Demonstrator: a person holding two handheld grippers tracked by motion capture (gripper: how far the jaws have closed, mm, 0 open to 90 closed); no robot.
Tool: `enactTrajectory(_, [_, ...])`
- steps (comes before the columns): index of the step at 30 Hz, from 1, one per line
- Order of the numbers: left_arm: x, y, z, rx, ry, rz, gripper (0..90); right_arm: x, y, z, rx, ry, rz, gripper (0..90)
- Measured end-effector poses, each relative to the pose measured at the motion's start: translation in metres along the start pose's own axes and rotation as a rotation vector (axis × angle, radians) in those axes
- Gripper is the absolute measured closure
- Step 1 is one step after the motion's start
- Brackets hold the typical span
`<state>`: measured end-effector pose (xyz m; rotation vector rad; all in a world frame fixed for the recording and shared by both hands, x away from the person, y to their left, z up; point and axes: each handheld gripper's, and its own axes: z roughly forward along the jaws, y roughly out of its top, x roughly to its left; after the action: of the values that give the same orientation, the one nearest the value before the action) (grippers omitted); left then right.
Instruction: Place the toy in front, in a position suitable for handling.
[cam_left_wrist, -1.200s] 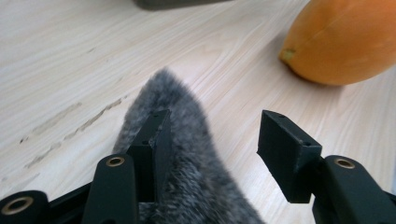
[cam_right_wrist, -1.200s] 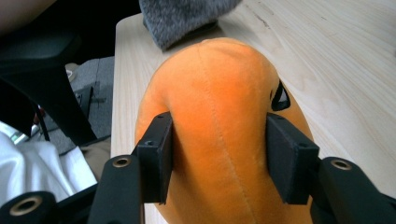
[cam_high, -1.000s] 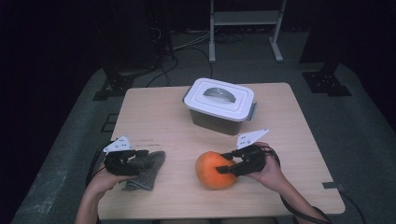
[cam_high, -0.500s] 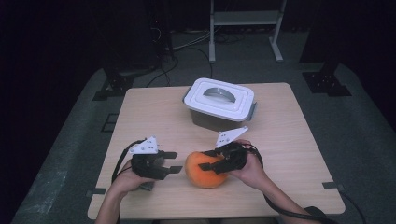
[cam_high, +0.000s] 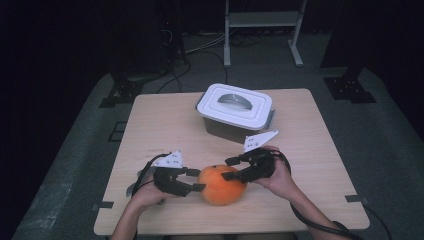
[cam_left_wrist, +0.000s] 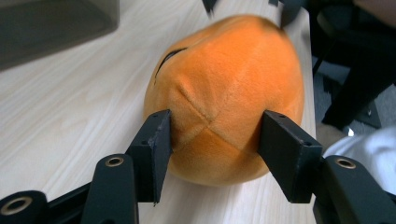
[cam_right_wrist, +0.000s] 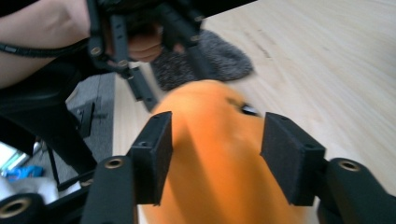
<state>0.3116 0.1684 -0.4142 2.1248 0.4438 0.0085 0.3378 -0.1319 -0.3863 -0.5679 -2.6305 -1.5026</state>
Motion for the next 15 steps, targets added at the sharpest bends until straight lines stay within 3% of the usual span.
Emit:
enactTrajectory(4, [0.002, -0.005, -0.003, 0.009, 0.006, -0.009, 42.5, -0.016, -0.006, -0.004, 0.01, -0.031, 0.043, 47.2])
enactTrajectory(6, [0.003, -0.007, -0.003, 0.012, 0.009, -0.016, 41.2, -0.024, -0.013, 0.0, 0.031, -0.001, 0.08, 49.2])
enactTrajectory(7, [0.004, -0.007, -0.003, 0.015, 0.011, -0.018, 41.2, -0.024, -0.013, 0.0, 0.031, -0.001, 0.08, 49.2])
enactTrajectory(8, [0.005, -0.008, -0.004, 0.025, 0.02, -0.023, 40.8, -0.022, -0.015, 0.002, 0.039, 0.035, 0.088, 51.3])
enactTrajectory(12, [0.008, -0.01, -0.01, 0.025, 0.036, -0.046, 40.5, -0.013, -0.016, 0.005, 0.064, 0.066, 0.057, 50.8])
enactTrajectory(15, [0.008, -0.011, -0.019, -0.012, 0.028, -0.069, 39.6, -0.003, -0.018, 0.01, 0.073, 0.081, 0.037, 49.2])
